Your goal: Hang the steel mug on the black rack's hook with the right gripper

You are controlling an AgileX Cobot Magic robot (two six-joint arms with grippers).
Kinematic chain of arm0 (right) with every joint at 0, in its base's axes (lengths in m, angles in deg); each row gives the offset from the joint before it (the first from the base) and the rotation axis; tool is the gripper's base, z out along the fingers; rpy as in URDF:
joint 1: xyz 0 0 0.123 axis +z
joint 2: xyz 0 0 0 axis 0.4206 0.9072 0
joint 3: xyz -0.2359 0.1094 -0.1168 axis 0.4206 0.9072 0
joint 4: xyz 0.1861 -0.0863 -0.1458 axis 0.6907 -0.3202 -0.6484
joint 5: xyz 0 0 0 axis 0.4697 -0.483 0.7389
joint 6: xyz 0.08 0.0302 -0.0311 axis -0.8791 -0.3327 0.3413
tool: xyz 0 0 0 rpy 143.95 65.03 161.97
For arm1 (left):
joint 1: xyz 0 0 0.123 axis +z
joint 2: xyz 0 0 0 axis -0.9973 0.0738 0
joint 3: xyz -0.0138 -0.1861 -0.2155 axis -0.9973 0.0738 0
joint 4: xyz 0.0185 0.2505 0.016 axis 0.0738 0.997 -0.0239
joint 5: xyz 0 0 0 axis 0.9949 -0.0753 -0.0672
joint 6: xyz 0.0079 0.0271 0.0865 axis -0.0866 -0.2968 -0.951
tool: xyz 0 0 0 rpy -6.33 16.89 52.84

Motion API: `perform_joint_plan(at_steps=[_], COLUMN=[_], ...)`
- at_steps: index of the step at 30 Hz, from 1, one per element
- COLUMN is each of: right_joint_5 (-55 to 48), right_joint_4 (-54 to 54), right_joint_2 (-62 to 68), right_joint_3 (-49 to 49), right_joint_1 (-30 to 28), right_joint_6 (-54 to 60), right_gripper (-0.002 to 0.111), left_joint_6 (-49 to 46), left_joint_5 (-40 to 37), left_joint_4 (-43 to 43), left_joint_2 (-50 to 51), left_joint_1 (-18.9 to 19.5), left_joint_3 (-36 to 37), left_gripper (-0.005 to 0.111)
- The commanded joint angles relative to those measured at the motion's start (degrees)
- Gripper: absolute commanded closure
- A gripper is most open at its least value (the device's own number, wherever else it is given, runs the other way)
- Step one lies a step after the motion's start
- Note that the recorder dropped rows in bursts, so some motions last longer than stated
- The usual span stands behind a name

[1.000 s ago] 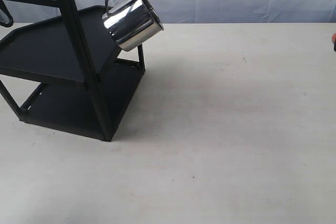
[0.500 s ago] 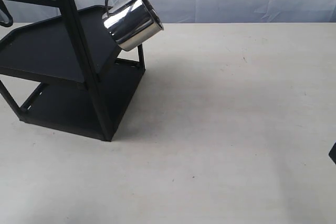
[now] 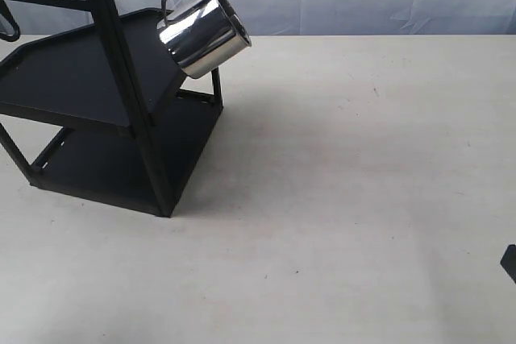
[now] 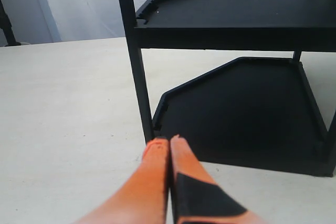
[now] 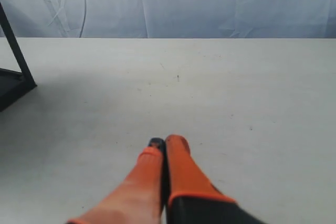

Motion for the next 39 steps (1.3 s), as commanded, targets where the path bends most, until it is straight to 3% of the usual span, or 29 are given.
perform_joint_plan(at_steps=[1,19,39], right_joint_5=[-5.32,-14.21,-14.42], right_joint_4=[-0.87,-0.50,1.86], right_joint_2=[-2.72,-11.10,-11.38], right_joint_3=[0.13,0.13,0.13], right_joint_1=[0.14,0.14,0.14], right_joint_6=[-0.28,-0.28,0.03], right_gripper=[0.108,0.108,0.108], left_joint_6=[0.21,0.21,0.21], left_joint_5=[0.47,0.47,0.47], left_joint_4=[-0.05,-0.05,-0.05], left_joint_2=[0.25,0.25,0.25], left_joint_1=[-0.13,-0.13,-0.13], left_joint_3=[-0.09,-0.09,-0.09], left_gripper=[0.107,0.107,0.107])
